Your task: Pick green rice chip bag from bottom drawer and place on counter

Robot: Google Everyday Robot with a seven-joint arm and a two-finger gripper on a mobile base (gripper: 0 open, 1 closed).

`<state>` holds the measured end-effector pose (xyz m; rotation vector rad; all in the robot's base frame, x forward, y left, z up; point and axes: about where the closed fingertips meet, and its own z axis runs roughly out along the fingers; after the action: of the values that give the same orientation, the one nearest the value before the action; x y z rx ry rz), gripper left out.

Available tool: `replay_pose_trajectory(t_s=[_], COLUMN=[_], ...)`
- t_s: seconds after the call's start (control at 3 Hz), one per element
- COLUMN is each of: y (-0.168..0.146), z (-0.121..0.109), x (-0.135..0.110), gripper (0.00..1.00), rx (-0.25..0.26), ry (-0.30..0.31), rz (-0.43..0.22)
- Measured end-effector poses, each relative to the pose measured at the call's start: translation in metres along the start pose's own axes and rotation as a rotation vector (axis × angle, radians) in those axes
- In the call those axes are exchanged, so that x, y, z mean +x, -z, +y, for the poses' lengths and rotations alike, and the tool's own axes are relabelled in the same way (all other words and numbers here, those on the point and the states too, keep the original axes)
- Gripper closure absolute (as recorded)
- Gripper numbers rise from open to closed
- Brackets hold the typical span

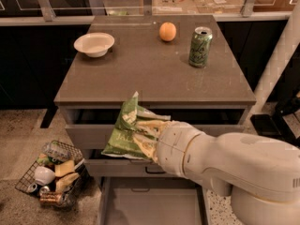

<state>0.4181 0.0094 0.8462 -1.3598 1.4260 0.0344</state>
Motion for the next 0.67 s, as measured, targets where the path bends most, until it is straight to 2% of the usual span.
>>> replay_pose_trajectory(t_s=[0.33,0.67], y=[-0.014,-0.029], z=[-0.047,-0.103], x=[-0.023,-0.047], gripper=[1.0,1.0], rx=[0.019,0.045], ry=[-0.032,-0.059], rz=[-0.043,-0.094])
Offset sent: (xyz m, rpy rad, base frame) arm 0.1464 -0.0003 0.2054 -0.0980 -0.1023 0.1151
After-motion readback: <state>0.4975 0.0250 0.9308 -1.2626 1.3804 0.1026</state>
